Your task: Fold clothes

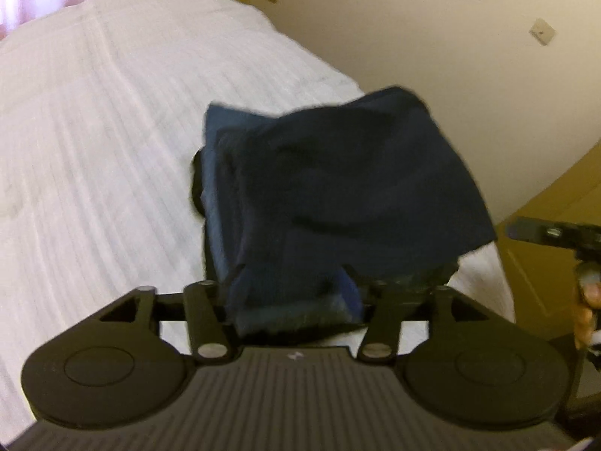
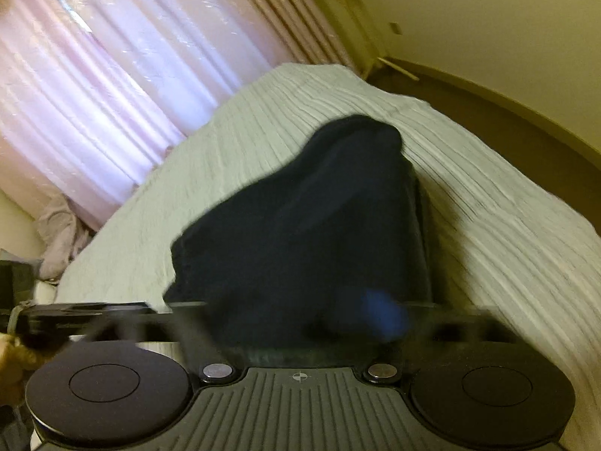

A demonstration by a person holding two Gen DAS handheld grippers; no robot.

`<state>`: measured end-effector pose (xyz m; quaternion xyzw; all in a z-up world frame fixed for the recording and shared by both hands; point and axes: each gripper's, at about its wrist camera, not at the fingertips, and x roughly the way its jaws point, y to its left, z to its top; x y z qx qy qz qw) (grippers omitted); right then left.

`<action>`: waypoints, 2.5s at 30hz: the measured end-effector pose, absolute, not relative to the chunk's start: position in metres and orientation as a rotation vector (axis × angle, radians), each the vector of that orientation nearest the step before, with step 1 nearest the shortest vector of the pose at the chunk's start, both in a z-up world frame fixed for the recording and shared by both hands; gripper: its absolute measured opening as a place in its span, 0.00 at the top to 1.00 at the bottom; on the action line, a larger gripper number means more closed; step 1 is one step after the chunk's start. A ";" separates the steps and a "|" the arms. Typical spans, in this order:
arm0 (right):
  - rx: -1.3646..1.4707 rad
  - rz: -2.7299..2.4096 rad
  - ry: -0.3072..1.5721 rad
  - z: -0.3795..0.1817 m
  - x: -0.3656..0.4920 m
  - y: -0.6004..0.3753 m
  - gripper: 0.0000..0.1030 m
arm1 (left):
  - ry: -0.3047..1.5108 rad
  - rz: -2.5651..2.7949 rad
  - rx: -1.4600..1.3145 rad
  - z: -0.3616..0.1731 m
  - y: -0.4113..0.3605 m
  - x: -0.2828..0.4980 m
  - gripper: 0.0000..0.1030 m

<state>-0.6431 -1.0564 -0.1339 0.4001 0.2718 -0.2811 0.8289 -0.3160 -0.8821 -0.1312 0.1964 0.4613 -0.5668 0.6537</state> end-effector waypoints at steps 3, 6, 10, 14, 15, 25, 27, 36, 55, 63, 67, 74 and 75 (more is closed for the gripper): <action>0.871 -0.569 0.649 -0.145 -0.650 -1.033 0.00 | 1.044 -1.223 0.443 -0.132 -0.851 -0.337 0.22; 0.888 -0.587 0.711 -0.153 -0.657 -1.012 0.00 | 1.049 -1.168 0.451 -0.133 -0.828 -0.357 0.09; 0.832 -0.696 0.778 -0.147 -0.666 -0.980 0.00 | 1.020 -1.144 0.487 -0.130 -0.809 -0.383 0.02; 0.756 -0.806 0.771 -0.127 -0.675 -0.937 0.00 | 0.995 -1.179 0.510 -0.120 -0.781 -0.402 0.02; 0.748 -0.820 0.766 -0.123 -0.677 -0.925 0.00 | 0.993 -1.187 0.496 -0.116 -0.770 -0.405 0.02; 0.689 -0.884 0.664 -0.077 -0.681 -0.794 0.00 | 0.836 -1.258 0.433 -0.068 -0.661 -0.428 0.02; 0.660 -0.934 0.672 -0.069 -0.682 -0.772 0.00 | 0.790 -1.263 0.469 -0.058 -0.646 -0.434 0.02; 0.534 -1.077 0.719 -0.043 -0.674 -0.722 0.00 | 0.724 -1.237 0.511 -0.032 -0.618 -0.467 0.01; 0.647 -0.926 0.651 -0.022 -0.730 -0.794 0.00 | 0.715 -1.115 0.427 -0.014 -0.676 -0.509 0.02; 0.648 -0.883 0.686 -0.026 -0.727 -0.793 0.00 | 0.750 -1.093 0.432 -0.021 -0.676 -0.507 0.02; 0.591 -0.884 0.720 -0.026 -0.716 -0.786 0.00 | 0.755 -1.090 0.434 -0.023 -0.676 -0.506 0.02; 0.532 -0.890 0.749 -0.024 -0.704 -0.780 0.00 | 0.757 -1.095 0.444 -0.025 -0.676 -0.507 0.02; 0.531 -0.890 0.751 -0.024 -0.704 -0.780 0.00 | 0.758 -1.096 0.443 -0.025 -0.676 -0.507 0.02</action>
